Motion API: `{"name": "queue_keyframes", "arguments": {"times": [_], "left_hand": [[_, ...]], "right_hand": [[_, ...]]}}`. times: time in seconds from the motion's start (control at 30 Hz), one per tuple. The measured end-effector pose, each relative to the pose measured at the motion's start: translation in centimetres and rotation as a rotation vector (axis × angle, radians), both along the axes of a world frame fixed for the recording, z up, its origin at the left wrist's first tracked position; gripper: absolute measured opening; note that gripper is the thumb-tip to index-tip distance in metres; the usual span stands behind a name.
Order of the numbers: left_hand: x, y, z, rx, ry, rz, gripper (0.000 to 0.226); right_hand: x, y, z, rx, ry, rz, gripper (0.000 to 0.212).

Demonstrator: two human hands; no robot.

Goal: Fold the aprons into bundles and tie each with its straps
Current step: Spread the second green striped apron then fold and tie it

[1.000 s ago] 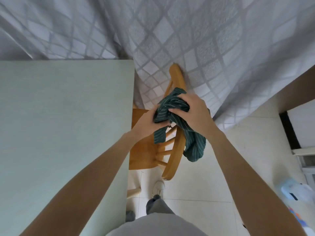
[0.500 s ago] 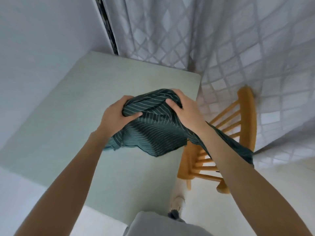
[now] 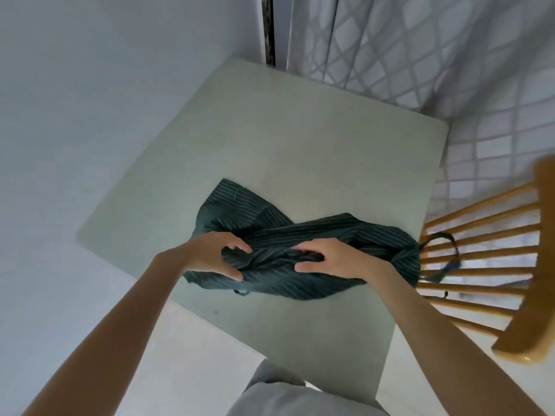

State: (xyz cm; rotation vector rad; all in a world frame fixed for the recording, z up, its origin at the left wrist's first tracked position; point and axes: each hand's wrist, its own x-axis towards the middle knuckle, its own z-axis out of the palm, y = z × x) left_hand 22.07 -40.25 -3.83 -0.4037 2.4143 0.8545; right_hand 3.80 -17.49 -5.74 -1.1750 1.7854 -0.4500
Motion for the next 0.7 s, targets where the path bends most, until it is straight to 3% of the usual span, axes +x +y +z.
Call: {"name": "queue_keyframes", "arguments": {"times": [0.03, 0.1, 0.2, 0.3, 0.4, 0.5, 0.6, 0.7], "left_hand": [[0.5, -0.2, -0.7, 0.086, -0.07, 0.029, 0.054], [0.5, -0.5, -1.8, 0.125, -0.006, 0.099, 0.046], [-1.0, -1.4, -3.8, -0.073, 0.242, 0.166, 0.036], [-3.4, -1.9, -6.2, -0.204, 0.389, 0.169, 0.038], [-5.8, -2.2, -8.8, -0.284, 0.328, 0.081, 0.049], [-7.0, -2.0, -10.9, -0.367, 0.188, -0.038, 0.055], [-7.4, -2.1, -11.6, -0.418, 0.17, -0.076, 0.038], [-7.9, -2.9, -10.4, -0.359, 0.449, 0.245, 0.022]], "right_hand": [[0.6, 0.2, -0.8, 0.055, -0.045, 0.014, 0.066], [0.8, 0.3, -1.5, 0.054, -0.044, -0.053, 0.061], [-0.8, -0.8, -2.6, -0.069, 0.245, -0.17, 0.038], [-2.9, -2.3, -4.4, -0.068, 0.52, -0.21, 0.039], [-4.2, -3.1, -6.5, 0.147, 0.631, -0.186, 0.053], [-4.5, -3.1, -7.7, 0.277, 0.623, -0.156, 0.051], [-4.8, -3.1, -7.4, 0.139, 0.479, -0.289, 0.027], [-5.4, -2.9, -5.4, -0.188, 0.586, -0.425, 0.017]]}}
